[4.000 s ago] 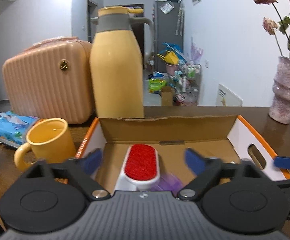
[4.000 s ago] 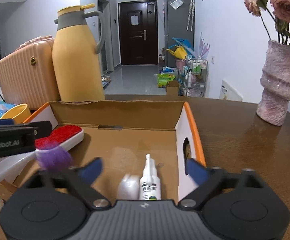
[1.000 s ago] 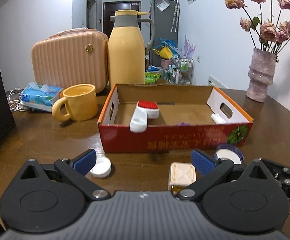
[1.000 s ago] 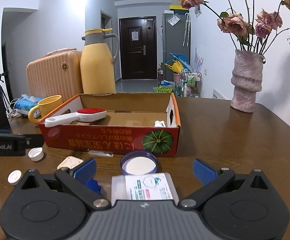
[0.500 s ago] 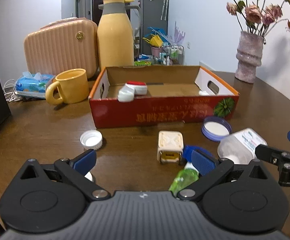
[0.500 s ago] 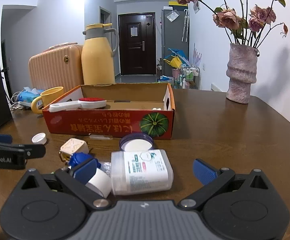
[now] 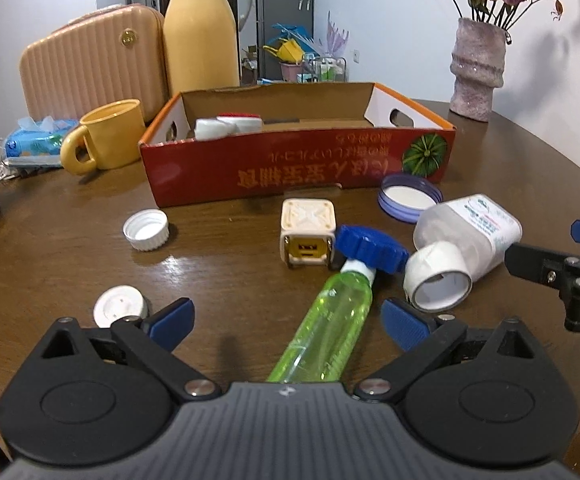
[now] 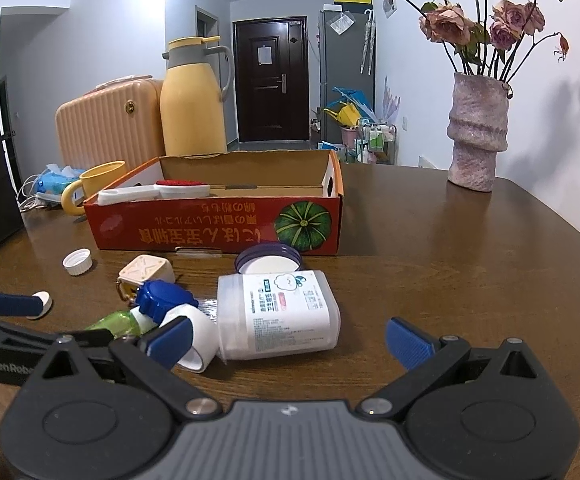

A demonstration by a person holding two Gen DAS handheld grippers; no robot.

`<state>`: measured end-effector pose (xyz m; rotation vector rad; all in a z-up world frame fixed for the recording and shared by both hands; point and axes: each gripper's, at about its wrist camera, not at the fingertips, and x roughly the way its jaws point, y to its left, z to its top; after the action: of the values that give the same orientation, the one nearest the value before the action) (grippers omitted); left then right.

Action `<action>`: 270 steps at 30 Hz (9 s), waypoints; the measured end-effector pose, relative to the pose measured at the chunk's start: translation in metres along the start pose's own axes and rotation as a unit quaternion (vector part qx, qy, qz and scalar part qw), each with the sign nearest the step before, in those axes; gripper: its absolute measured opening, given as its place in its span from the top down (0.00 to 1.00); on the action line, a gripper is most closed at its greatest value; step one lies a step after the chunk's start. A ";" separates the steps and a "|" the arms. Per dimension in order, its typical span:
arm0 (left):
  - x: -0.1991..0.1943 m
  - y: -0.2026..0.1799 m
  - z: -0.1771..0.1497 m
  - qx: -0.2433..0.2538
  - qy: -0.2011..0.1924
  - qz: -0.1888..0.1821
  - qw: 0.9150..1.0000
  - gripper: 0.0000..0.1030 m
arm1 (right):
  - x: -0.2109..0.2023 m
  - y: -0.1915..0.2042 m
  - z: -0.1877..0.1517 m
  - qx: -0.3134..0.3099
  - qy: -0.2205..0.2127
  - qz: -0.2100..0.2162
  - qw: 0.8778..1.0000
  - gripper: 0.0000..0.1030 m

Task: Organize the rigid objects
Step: 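Withdraw both tools from the box toward the items on the table, then grasp the green spray bottle with the left tool while the right tool grasps the white wipes tub, then carry the green spray bottle and wipes tub into the box and release both, then withdraw both open tools from the box back over the table items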

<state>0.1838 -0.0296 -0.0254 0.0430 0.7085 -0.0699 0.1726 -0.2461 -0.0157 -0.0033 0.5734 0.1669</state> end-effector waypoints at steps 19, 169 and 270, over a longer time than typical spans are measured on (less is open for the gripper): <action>0.010 -0.006 -0.008 0.004 0.014 -0.038 0.999 0.41 | 0.006 -0.001 -0.005 0.003 0.009 0.001 1.000 0.00; 0.001 0.017 0.134 -0.067 -0.135 -0.049 0.987 0.69 | 0.071 0.007 0.110 -0.002 -0.054 0.010 0.998 0.21; 0.087 0.048 0.171 -0.106 -0.134 0.054 0.984 0.00 | 0.157 -0.003 0.135 0.007 -0.036 0.001 0.999 0.02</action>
<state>0.3648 0.0034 0.0485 -0.1307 0.4406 0.1028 0.3753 -0.2179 0.0125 0.0160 0.5023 0.1642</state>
